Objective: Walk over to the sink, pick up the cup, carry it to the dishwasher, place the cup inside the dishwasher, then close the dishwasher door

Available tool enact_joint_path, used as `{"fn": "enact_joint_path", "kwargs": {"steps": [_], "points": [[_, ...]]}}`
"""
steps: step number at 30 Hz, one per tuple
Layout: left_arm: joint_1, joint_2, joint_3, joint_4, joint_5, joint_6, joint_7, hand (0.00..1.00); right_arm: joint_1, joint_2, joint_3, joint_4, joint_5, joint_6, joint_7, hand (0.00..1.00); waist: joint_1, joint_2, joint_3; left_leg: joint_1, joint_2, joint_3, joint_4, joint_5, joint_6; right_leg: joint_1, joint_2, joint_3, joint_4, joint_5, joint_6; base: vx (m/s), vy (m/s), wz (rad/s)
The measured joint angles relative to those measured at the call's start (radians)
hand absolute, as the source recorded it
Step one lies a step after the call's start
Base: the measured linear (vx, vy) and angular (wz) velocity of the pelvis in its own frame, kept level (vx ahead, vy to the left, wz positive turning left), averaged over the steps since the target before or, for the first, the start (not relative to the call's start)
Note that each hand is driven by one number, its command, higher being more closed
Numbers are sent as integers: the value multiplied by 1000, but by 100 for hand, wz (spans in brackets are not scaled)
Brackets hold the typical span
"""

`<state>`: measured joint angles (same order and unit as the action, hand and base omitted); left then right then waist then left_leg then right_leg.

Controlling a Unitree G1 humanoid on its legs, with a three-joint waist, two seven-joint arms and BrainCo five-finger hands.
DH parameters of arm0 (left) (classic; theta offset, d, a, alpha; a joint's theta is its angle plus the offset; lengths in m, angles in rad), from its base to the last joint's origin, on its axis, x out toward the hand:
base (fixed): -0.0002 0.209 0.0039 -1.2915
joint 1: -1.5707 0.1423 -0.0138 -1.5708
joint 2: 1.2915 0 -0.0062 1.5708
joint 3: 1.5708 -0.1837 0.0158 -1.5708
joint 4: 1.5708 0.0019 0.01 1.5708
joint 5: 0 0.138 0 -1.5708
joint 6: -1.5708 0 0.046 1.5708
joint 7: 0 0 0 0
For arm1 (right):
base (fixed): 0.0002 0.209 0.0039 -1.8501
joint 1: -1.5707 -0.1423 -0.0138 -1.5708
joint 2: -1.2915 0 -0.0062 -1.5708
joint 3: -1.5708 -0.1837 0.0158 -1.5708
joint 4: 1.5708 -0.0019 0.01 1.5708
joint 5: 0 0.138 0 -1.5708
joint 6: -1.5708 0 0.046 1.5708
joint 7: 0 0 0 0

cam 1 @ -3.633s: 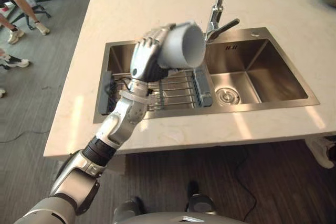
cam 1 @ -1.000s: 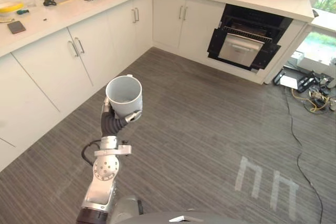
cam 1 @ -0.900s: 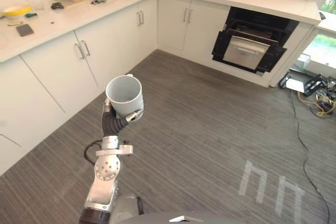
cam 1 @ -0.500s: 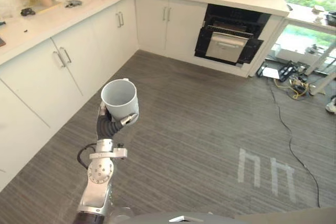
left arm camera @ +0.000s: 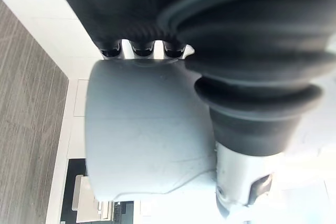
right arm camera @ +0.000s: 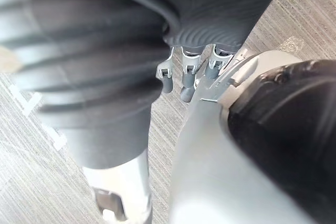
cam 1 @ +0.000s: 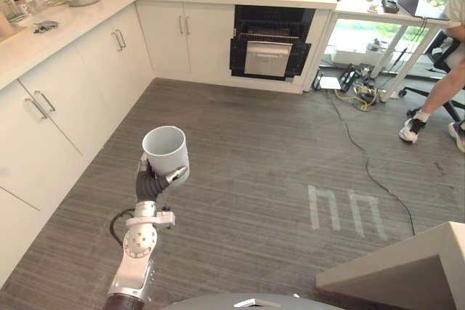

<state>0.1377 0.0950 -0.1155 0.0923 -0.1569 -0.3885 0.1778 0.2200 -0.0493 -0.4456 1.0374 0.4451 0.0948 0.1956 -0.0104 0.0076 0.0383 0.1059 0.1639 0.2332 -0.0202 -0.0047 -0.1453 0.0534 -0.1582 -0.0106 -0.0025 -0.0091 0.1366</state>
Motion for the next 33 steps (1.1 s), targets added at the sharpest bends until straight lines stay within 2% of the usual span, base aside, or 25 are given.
{"fn": "enact_joint_path", "kwargs": {"steps": [3, 4, 5, 6, 7, 8, 9, 10, 11, 12, 13, 14, 15, 17, 19, 20, 21, 22, 24, 27, 28, 30, 31, 32, 33], "points": [[0, -20, 10, 6, -69, 17, -31, 100, -4, 0, -20, 0, 1, 3, 17, 0, 1, 0, 0, -1, -2, -3, 0, -5, 2, -8, -5, -24, 25, -20, -13, 6, 5, 5], [0, -45, 24, 6, -100, 29, -49, 100, -6, 3, -45, 2, 2, 15, 19, 0, 2, -10, 3, -2, -14, -7, 3, -17, -2, -33, -21, -32, 86, -59, -11, 45, 48, 23], [-3, -66, 24, 6, -126, 42, -62, 100, -13, 3, -59, 0, 9, 25, 20, 0, 2, -26, 8, -4, -44, -20, 14, -31, 19, -50, -59, -41, 159, -108, -29, 63, 78, 34], [-5, -72, 18, 6, -136, 54, -74, 100, -12, 3, -71, 1, 17, 31, 22, 0, 1, -31, 10, -5, -62, -35, 22, -41, 37, -50, -83, -53, 202, -127, -38, 62, 77, 48], [-9, -86, 4, 6, -155, 76, -93, 100, -1, -4, -79, -2, 22, 32, 21, 0, 2, -23, 18, -4, -81, -59, 36, -58, 41, -101, -111, -95, 367, -134, -42, 11, 89, 45], [-8, -88, -6, 7, -165, 90, -97, 100, -2, -7, -80, -20, 22, 29, 20, 0, 8, -24, 20, -1, -93, -65, 67, -81, 53, -195, -148, -106, 582, -105, -116, -11, 84, 37], [-8, -88, -7, 7, -168, 97, -97, 100, -3, -7, -77, -32, 21, 32, 21, 0, 10, -27, 21, 3, -97, -70, 84, -95, 61, -240, -160, -102, 684, -66, -184, 11, 122, 26], [-8, -88, -5, 5, -177, 103, -96, 100, -3, -5, -68, -40, 19, 37, 23, 0, 10, -33, 27, 18, -102, -82, 113, -120, 76, -316, -171, -64, 832, 61, -233, 78, 118, 25], [-8, -89, 1, 0, -187, 102, -97, 100, -2, 10, -73, -36, 21, 38, 28, 0, 10, -24, 36, 32, -96, -104, 146, -145, 89, -374, -162, -27, 950, 83, -170, 100, 100, 20], [-8, -87, 18, -1, -191, 101, -97, 100, -2, 25, -76, -40, 21, 37, 37, 0, 10, -33, 42, 43, -89, -109, 160, -161, 89, -390, -146, -32, 985, 16, -143, 156, 55, 18], [-9, -83, 38, -1, -194, 98, -96, 100, 3, 48, -75, -40, 23, 38, 50, 0, 4, -42, 47, 53, -72, -119, 185, -190, 80, -403, -103, -70, 979, -79, -122, 187, 4, 26], [-12, -78, 28, -3, -192, 93, -98, 100, 10, 54, -70, -40, 20, 39, 64, 0, -1, -51, 53, 55, -66, -135, 197, -209, 79, -402, -63, -119, 881, -126, -98, 205, -20, 33], [-14, -78, 21, -3, -191, 93, -99, 100, 16, 56, -70, -40, 19, 40, 64, 0, -1, -54, 54, 55, -67, -142, 200, -212, 85, -401, -45, -138, 814, -135, -87, 232, -76, 38], [-30, -79, 8, -3, -191, 95, -100, 100, 21, 65, -88, -42, 19, 49, 62, 0, 0, -53, 65, 66, -67, -154, 213, -241, 79, -400, 3, -165, 589, -129, -78, 263, -128, 21], [-77, -78, 5, 2, -193, 98, -123, 100, 27, 70, -89, -41, 15, 68, 59, 0, -7, -56, 81, 88, -65, -183, 252, -310, 47, -355, 51, -129, 335, -20, -79, 322, -223, 39], [-86, -78, 0, 8, -193, 100, -131, 100, 31, 70, -93, -41, 11, 70, 57, 0, -15, -48, 85, 106, -59, -206, 260, -328, 41, -337, 59, -133, 350, 25, -91, 344, -241, 75], [-87, -94, -11, 7, -193, 103, -154, 100, 37, 57, -101, -44, 7, 75, 58, 0, -25, -25, 82, 130, -30, -223, 259, -355, 62, -330, 72, -163, 414, -16, -126, 362, -209, 60], [-89, -104, -17, 4, -193, 103, -177, 100, 39, 38, -108, -44, -4, 75, 55, 0, -23, 2, 81, 137, -16, -234, 261, -364, 83, -339, 79, -177, 460, -62, -134, 352, -192, 49], [-96, -106, -17, 3, -191, 104, -215, 100, 16, 22, -114, -44, -8, 74, 51, 0, -21, 24, 77, 137, -10, -243, 296, -340, 92, -355, 72, -193, 544, -152, -150, 331, -199, 24], [-93, -104, -44, -5, -187, 114, -239, 100, 13, 24, -112, -41, 23, 85, 41, 0, -23, 28, 69, 105, -3, -287, 417, -318, 96, -330, 62, -221, 613, -245, -159, 313, -205, 26], [-80, -101, -64, -20, -185, 122, -242, 100, 14, 28, -107, -41, 35, 98, 35, 0, -34, 20, 52, 79, -7, -314, 479, -285, 93, -313, 59, -239, 623, -279, -157, 267, -210, 50], [-58, -95, -94, -78, -184, 123, -256, 100, 30, 38, -111, -42, 70, 102, 37, 0, -45, 19, 47, -27, 10, -340, 710, -197, -38, -269, 65, -262, 603, -312, -157, 306, -195, 36], [-36, -120, -92, -129, -182, 122, -276, 100, 47, 28, -114, -55, 79, 82, 44, 0, -28, 48, 49, -156, 51, -338, 947, -5, -69, -215, 118, -258, 558, -321, -169, 293, -107, -13], [-28, -125, -89, -137, -182, 121, -279, 100, 53, 26, -112, -60, 79, 79, 44, 0, -21, 47, 52, -177, 62, -334, 993, 41, -58, -199, 131, -249, 546, -322, -173, 396, -84, -49], [-17, -137, -75, -147, -182, 120, -281, 100, 65, 21, -95, -76, 79, 59, 44, 0, 0, 58, 53, -239, 80, -313, 1133, 68, -38, -145, 162, -233, 515, -334, -184, 382, -19, -65]]}}
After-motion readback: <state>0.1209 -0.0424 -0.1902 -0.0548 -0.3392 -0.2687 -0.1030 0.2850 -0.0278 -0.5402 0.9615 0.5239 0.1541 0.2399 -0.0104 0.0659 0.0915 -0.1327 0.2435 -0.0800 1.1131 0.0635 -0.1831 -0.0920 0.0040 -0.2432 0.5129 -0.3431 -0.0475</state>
